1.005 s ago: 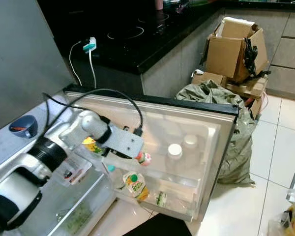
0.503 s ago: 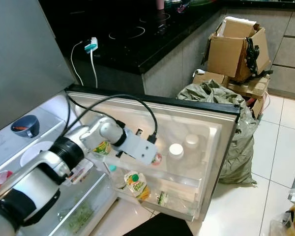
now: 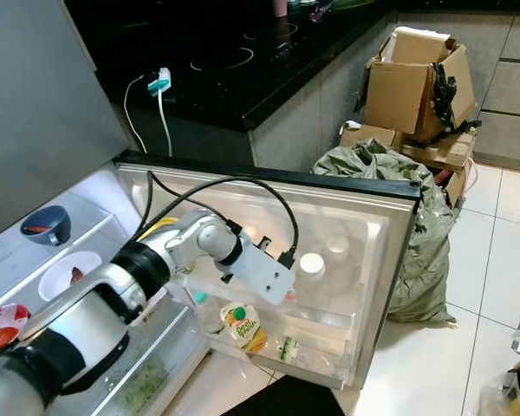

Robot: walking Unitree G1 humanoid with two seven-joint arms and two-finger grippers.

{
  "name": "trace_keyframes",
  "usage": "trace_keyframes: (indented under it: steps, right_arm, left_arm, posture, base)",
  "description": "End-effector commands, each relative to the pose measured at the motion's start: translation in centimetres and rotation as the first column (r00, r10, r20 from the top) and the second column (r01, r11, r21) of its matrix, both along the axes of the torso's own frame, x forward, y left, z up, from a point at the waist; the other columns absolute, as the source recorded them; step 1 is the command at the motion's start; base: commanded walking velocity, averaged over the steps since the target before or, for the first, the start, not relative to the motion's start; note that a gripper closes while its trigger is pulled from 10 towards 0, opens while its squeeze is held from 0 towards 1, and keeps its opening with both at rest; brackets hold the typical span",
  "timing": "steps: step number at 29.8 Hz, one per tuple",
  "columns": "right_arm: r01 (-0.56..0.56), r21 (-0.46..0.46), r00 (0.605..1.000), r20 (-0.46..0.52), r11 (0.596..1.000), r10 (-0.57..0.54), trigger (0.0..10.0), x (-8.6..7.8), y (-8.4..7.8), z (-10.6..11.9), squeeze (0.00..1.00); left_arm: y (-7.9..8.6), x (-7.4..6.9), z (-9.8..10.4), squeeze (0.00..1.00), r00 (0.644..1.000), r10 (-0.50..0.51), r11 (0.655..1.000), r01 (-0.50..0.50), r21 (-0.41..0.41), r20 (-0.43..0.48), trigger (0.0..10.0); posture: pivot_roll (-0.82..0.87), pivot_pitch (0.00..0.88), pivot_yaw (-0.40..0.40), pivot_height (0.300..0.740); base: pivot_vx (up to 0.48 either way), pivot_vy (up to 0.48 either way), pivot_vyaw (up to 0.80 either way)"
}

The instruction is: Restocking fridge

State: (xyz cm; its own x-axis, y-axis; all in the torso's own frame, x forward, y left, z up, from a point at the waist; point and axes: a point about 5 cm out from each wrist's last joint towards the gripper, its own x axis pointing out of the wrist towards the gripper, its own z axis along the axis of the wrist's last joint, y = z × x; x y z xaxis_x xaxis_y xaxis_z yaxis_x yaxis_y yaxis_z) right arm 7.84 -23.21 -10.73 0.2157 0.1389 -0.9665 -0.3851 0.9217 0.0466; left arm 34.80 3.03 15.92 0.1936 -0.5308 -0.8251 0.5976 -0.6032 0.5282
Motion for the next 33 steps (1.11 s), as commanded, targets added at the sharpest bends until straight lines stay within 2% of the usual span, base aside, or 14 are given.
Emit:
trace_keyframes:
  steps: [1, 16, 21, 27, 28, 29, 30, 31, 33]
  right_arm:
    - [-0.009, 0.017, 1.000, -0.009, 1.000, 0.009, 10.0, -0.4, 0.7, -0.2, 0.00]
    - [-0.005, 0.024, 1.000, -0.011, 1.000, 0.006, 10.0, -0.6, 1.1, -0.3, 0.00]
    - [-0.002, 0.024, 1.000, -0.007, 1.000, 0.003, 10.0, -0.6, 1.2, -0.4, 0.00]
    - [0.003, 0.026, 1.000, -0.007, 1.000, -0.003, 10.0, -0.7, 1.3, -0.4, 0.00]
    - [0.004, 0.026, 1.000, -0.007, 1.000, -0.004, 10.0, -0.8, 1.3, -0.4, 0.00]
    - [0.004, 0.026, 1.000, -0.007, 1.000, -0.004, 10.0, -0.8, 1.3, -0.4, 0.00]
    - [0.005, 0.027, 1.000, -0.008, 1.000, -0.005, 10.0, -0.8, 1.3, -0.4, 0.00]
    - [0.007, 0.027, 1.000, -0.009, 1.000, -0.007, 10.0, -0.9, 1.4, -0.5, 0.00]
    - [0.008, 0.028, 1.000, -0.011, 1.000, -0.008, 10.0, -1.0, 1.4, -0.5, 0.00]
  left_arm:
    - [-0.5, -0.1, 0.2, 0.00, 0.999, -0.033, 0.999, 0.033, 0.017, 0.015, 10.0]
    - [-1.2, 0.4, 1.3, 0.00, 0.993, -0.089, 0.993, 0.083, 0.080, 0.077, 10.0]
    - [-2.1, 0.6, 2.5, 0.00, 0.988, -0.115, 0.990, 0.105, 0.094, 0.101, 10.0]
    - [-2.4, 0.5, 2.4, 0.00, 0.986, -0.128, 0.987, 0.117, 0.113, 0.103, 10.0]
    - [-2.4, 0.5, 2.3, 0.09, 0.986, -0.131, 0.986, 0.119, 0.116, 0.101, 10.0]
    - [-2.4, 0.5, 2.3, 0.09, 0.986, -0.131, 0.986, 0.119, 0.116, 0.101, 10.0]
    - [-2.5, 0.4, 2.2, 0.16, 0.986, -0.136, 0.985, 0.123, 0.121, 0.100, 10.0]
    - [-2.5, 0.4, 2.1, 0.29, 0.985, -0.142, 0.983, 0.128, 0.129, 0.102, 10.0]
    - [-2.5, 0.4, 2.0, 0.30, 0.983, -0.146, 0.981, 0.130, 0.144, 0.109, 10.0]
  posture:
    - [-0.26, 0.070, 0.151, 0.740]
    - [-0.26, 0.079, 0.157, 0.740]
    - [-0.27, 0.083, 0.167, 0.740]
    - [-0.28, 0.088, 0.174, 0.740]
    - [-0.28, 0.089, 0.174, 0.740]
    - [-0.28, 0.089, 0.174, 0.740]
    - [-0.28, 0.090, 0.175, 0.740]
    - [-0.28, 0.091, 0.176, 0.740]
    - [-0.28, 0.093, 0.177, 0.740]
  base:
    - [0.000, 0.000, 0.00]
    - [0.000, 0.000, 0.00]
    - [0.000, 0.000, 0.00]
    - [0.000, 0.000, 0.00]
    - [0.000, 0.000, 0.00]
    - [0.000, 0.000, 0.00]
    - [0.000, 0.000, 0.00]
    - [0.000, 0.000, 0.00]
    - [0.000, 0.000, 0.00]
